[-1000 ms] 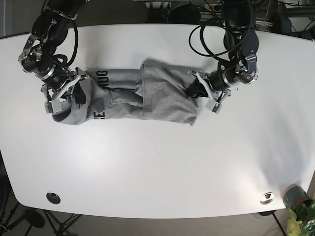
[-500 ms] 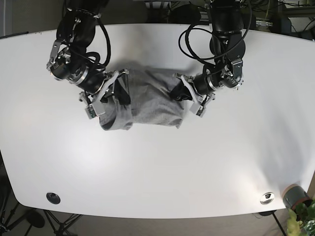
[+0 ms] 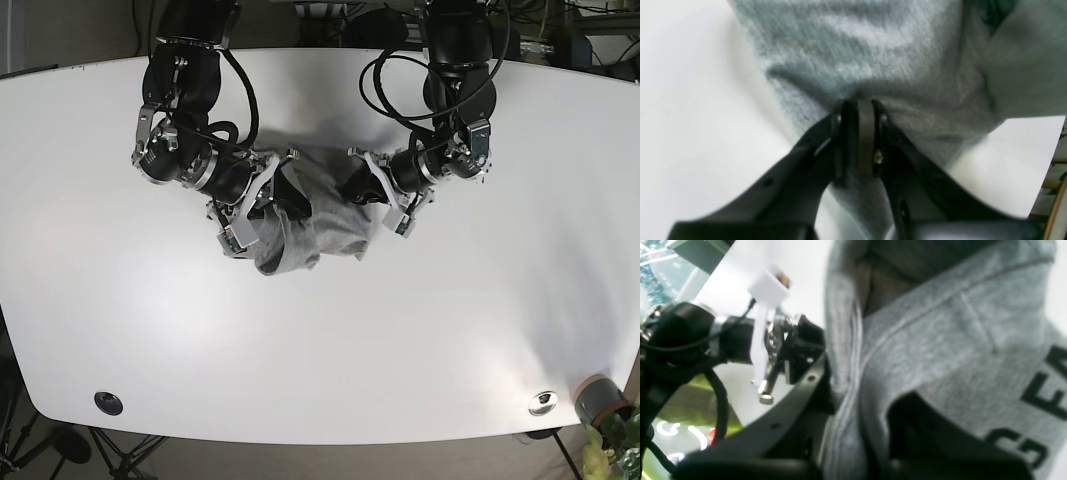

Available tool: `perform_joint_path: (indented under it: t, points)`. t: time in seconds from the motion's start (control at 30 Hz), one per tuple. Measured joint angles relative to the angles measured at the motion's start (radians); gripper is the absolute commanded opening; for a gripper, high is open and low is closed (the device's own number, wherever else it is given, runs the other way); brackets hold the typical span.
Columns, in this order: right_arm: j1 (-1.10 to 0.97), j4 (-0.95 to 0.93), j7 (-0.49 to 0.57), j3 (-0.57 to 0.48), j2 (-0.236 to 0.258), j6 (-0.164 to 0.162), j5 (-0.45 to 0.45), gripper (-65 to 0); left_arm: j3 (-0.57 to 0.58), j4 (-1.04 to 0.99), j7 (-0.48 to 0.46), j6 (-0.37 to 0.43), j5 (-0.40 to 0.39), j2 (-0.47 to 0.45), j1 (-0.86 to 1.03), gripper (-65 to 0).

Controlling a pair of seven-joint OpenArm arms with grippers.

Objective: Fold the T-shirt properly
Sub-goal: 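Push both grippers inward, folding the strip ends toward each other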

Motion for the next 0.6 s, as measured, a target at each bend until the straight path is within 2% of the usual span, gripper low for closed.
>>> perform_joint_path:
  t: [0.3, 0.37, 0.47, 0.57, 0.6]
  points:
    - [0.029, -0.11, 0.047, -0.01, 0.003, -0.006, -0.012, -64.5, 0.0, 0.0, 0.0, 0.0, 0.0, 0.0, 0.0, -60.7]
    - [0.034, -0.121, 0.05, -0.012, 0.003, -0.006, -0.01, -55.6, 0.0, 0.0, 0.0, 0.0, 0.0, 0.0, 0.0, -60.7]
    - [0.045, -0.152, 0.051, -0.035, 0.006, -0.011, -0.008, -36.1, 0.0, 0.0, 0.0, 0.0, 0.0, 0.0, 0.0, -60.7]
    - [0.048, -0.164, 0.049, -0.042, 0.004, -0.072, -0.007, -27.0, 0.0, 0.0, 0.0, 0.0, 0.0, 0.0, 0.0, -60.7]
    - [0.048, -0.164, 0.053, -0.042, 0.004, -0.087, -0.006, -26.8, 0.0, 0.0, 0.0, 0.0, 0.0, 0.0, -0.001, -60.7]
